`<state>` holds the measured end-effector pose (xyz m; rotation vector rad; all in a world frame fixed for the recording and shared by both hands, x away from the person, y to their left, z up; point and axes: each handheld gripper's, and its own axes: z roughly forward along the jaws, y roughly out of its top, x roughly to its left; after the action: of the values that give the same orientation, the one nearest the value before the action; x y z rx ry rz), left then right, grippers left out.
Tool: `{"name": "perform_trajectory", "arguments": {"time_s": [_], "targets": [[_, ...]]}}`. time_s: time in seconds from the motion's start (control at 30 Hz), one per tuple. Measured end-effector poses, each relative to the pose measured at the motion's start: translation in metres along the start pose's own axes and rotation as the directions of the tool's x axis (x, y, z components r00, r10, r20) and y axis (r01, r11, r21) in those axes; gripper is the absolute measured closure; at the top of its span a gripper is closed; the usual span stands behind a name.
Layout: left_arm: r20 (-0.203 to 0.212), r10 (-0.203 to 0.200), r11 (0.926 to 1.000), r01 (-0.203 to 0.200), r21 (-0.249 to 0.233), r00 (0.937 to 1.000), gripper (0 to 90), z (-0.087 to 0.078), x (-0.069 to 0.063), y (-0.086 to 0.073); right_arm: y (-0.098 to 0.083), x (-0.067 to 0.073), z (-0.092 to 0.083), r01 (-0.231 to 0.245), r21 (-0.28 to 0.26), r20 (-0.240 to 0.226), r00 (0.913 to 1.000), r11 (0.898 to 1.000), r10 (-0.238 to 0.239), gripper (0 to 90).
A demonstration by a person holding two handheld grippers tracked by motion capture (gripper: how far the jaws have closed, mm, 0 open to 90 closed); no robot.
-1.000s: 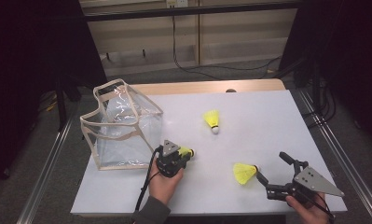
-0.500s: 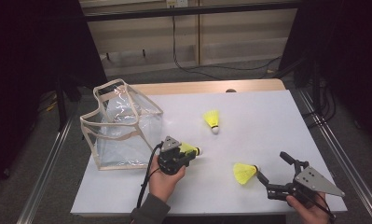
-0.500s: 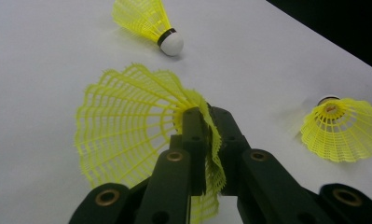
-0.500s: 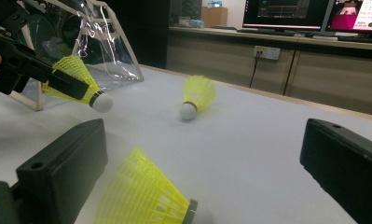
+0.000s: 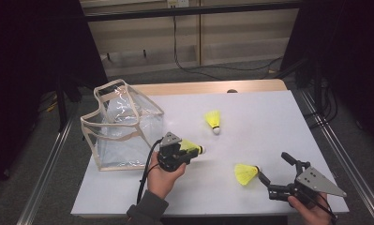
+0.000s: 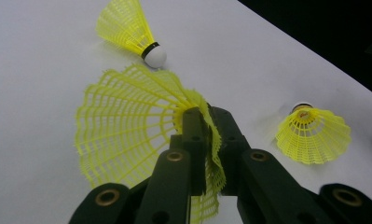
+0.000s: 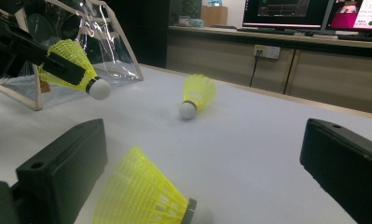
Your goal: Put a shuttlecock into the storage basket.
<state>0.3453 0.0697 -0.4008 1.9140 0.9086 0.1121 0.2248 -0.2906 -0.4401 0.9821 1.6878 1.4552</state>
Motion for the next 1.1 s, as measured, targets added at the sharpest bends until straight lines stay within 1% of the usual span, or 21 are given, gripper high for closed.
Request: {"name": "perform_trajectory", "arguments": {"time_s": [0.07, 0.13, 0.23, 0.3, 0.7, 0.8, 0.83, 1.0, 1.1], "targets": [[0.001, 0.000, 1.0000, 0.000, 0.005, 1.0000, 85.5, -0.002, -0.001, 0.002, 0.000, 0.000, 0.000, -0.002, 0.001, 0.001, 1.0000, 1.000, 0.002, 0.6], [0.009, -0.002, 1.0000, 0.002, -0.001, 1.0000, 85.5, -0.003, 0.000, 0.004, 0.000, 0.000, 0.000, -0.004, 0.002, 0.001, 1.0000, 1.000, 0.004, 0.6], [0.006, 0.003, 1.0000, -0.003, 0.004, 1.0000, 85.5, -0.006, -0.001, 0.007, 0.000, 0.000, 0.001, -0.001, 0.004, 0.002, 1.0000, 1.000, 0.001, 0.6], [0.012, 0.003, 0.9999, -0.003, 0.010, 0.9999, 85.5, -0.007, -0.001, 0.009, 0.000, 0.000, 0.001, -0.001, 0.005, 0.003, 1.0000, 1.000, 0.001, 0.6], [0.012, 0.007, 0.9999, -0.007, 0.013, 0.9999, 85.6, -0.014, 0.001, 0.018, -0.001, -0.001, 0.001, -0.012, 0.009, 0.002, 0.9999, 1.000, 0.012, 0.5], [0.018, 0.005, 0.9999, -0.005, 0.012, 0.9998, 85.6, -0.017, 0.001, 0.020, -0.001, -0.002, 0.001, -0.014, 0.012, 0.005, 0.9999, 1.000, 0.014, 0.5], [0.013, 0.006, 0.9999, -0.006, 0.010, 0.9999, 85.6, -0.017, 0.001, 0.021, -0.001, -0.002, 0.002, -0.012, 0.013, 0.008, 0.9999, 1.000, 0.012, 0.5], [0.014, 0.010, 0.9998, -0.011, 0.015, 0.9998, 85.7, -0.019, 0.002, 0.024, -0.002, -0.003, 0.003, -0.011, 0.014, 0.010, 0.9999, 1.000, 0.011, 0.5], [0.012, 0.011, 0.9999, -0.011, 0.012, 0.9999, 85.7, -0.020, 0.002, 0.026, -0.002, -0.004, 0.003, -0.018, 0.017, 0.019, 0.9997, 1.000, 0.017, 0.5]]}}
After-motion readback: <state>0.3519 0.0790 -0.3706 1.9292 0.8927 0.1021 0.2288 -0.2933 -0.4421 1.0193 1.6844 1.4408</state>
